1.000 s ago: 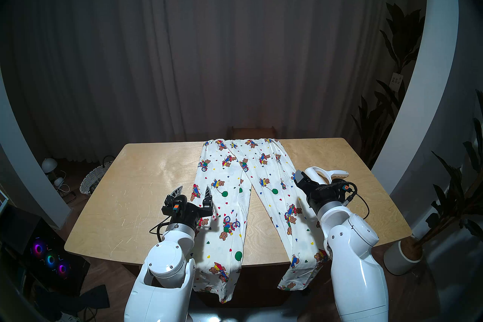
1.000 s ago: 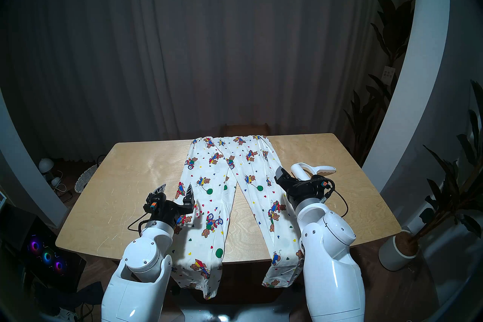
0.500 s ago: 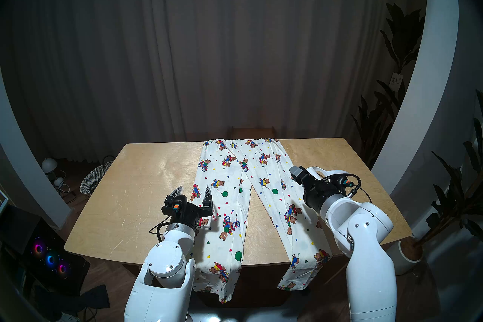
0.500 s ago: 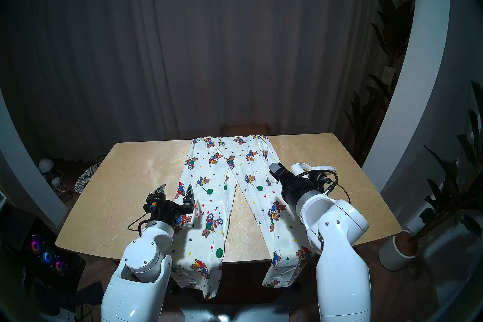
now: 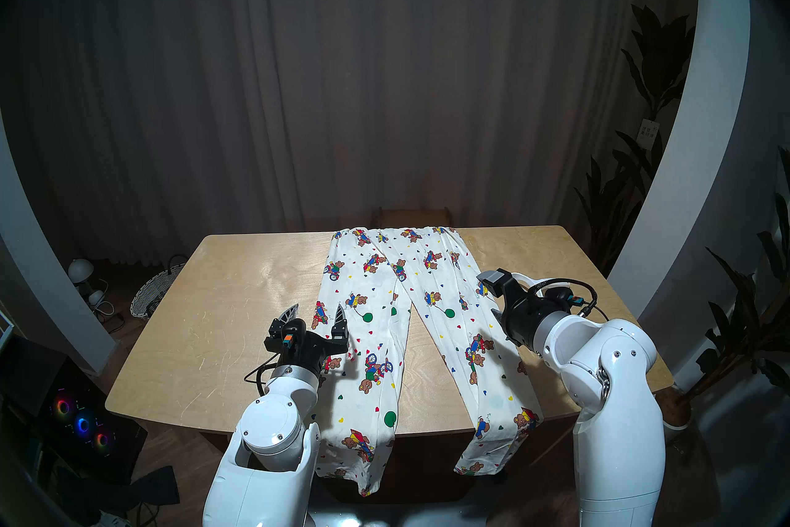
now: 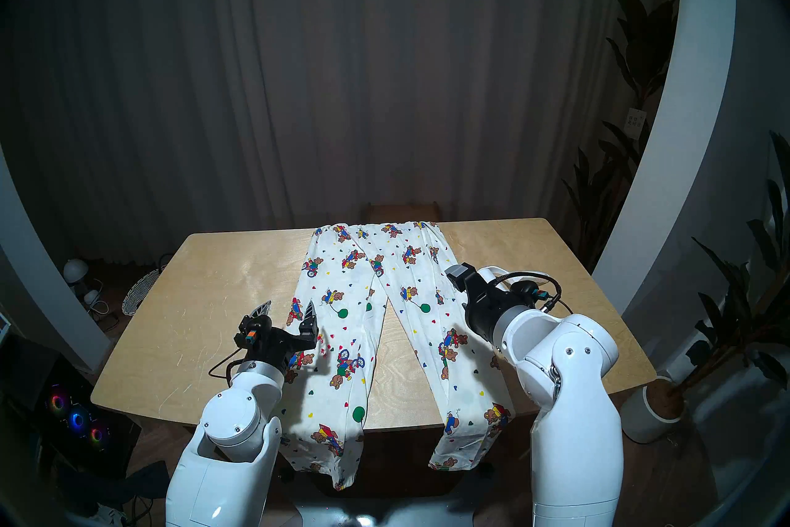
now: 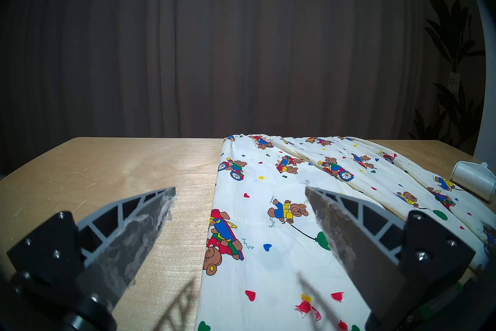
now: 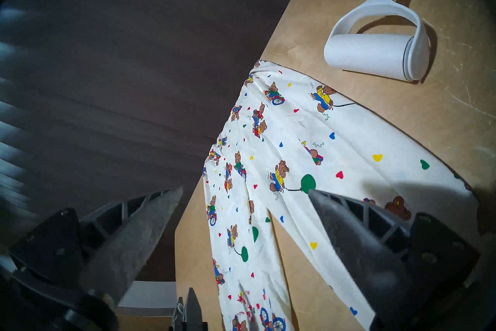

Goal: Remove lint and debris from pants with a lint roller

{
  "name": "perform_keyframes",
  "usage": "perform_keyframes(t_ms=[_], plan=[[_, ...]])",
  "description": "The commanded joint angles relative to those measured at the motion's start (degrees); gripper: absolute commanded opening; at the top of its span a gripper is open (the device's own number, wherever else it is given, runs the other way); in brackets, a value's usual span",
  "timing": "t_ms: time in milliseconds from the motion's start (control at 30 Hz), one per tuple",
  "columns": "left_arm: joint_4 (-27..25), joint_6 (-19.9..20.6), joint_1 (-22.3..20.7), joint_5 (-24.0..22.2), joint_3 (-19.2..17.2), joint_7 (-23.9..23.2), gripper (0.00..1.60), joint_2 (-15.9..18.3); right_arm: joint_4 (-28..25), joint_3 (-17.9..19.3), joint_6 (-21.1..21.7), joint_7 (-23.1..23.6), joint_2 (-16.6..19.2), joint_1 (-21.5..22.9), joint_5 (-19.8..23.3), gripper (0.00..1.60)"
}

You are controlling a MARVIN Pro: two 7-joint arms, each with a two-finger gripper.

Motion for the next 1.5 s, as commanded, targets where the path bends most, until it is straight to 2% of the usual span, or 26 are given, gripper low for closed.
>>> perform_keyframes(t_ms=[0, 100, 200, 267, 333, 400, 467, 500, 633, 733, 833, 1133, 1467], plan=[[-1.43, -0.26, -0.28, -0.01, -0.12, 0.02, 1.60, 0.05, -0.63, 0.93, -3.81, -3.34, -0.03, 2.87, 6.04, 1.60], [-1.40, -0.28, -0.29, -0.01, -0.12, 0.02, 1.60, 0.05, -0.60, 2.08, -5.81, -8.69, 0.05, 3.89, 9.72, 1.60], [-1.40, -0.28, -0.29, -0.01, -0.12, 0.02, 1.60, 0.05, -2.11, 1.15, -7.08, -11.71, 0.33, 4.78, 8.45, 1.60], [-1.38, -0.29, -0.30, -0.01, -0.12, 0.02, 1.60, 0.05, -4.06, 0.29, -8.29, -13.76, 0.35, 4.74, 5.56, 1.60], [-1.37, -0.29, -0.31, -0.01, -0.12, 0.02, 1.60, 0.05, -5.03, 0.65, -7.57, -15.38, 0.37, 5.26, 8.19, 1.60], [-1.38, -0.29, -0.30, -0.01, -0.12, 0.02, 1.60, 0.05, -5.58, 0.98, -7.59, -15.85, 0.35, 5.75, 8.35, 1.60], [-1.40, -0.28, -0.29, -0.01, -0.12, 0.02, 1.60, 0.05, -5.32, 1.95, -7.01, -14.36, 0.25, 5.80, 8.87, 1.60], [-1.41, -0.28, -0.29, -0.01, -0.12, 0.02, 1.60, 0.05, -4.66, 3.39, -5.52, -12.77, 0.17, 5.68, 12.03, 1.60], [-1.37, -0.29, -0.31, 0.00, -0.12, 0.02, 1.60, 0.05, -2.70, 7.61, -2.21, -10.11, 1.12, 5.31, 19.11, 1.60], [-1.34, -0.30, -0.32, 0.00, -0.12, 0.02, 1.60, 0.04, 0.00, 10.81, -0.64, -8.73, 1.44, 6.18, 23.69, 1.60], [-1.34, -0.30, -0.32, 0.00, -0.12, 0.02, 1.60, 0.04, 3.32, 13.48, -0.02, -8.12, 2.56, 8.12, 26.47, 1.60], [-1.39, -0.28, -0.30, -0.01, -0.12, 0.02, 1.60, 0.05, 12.39, 19.70, -0.02, -8.56, 5.90, 12.59, 30.76, 1.60], [-1.44, -0.26, -0.27, -0.01, -0.12, 0.02, 1.60, 0.05, 20.59, 23.47, 2.01, -8.48, 9.29, 14.64, 33.11, 1.60]])
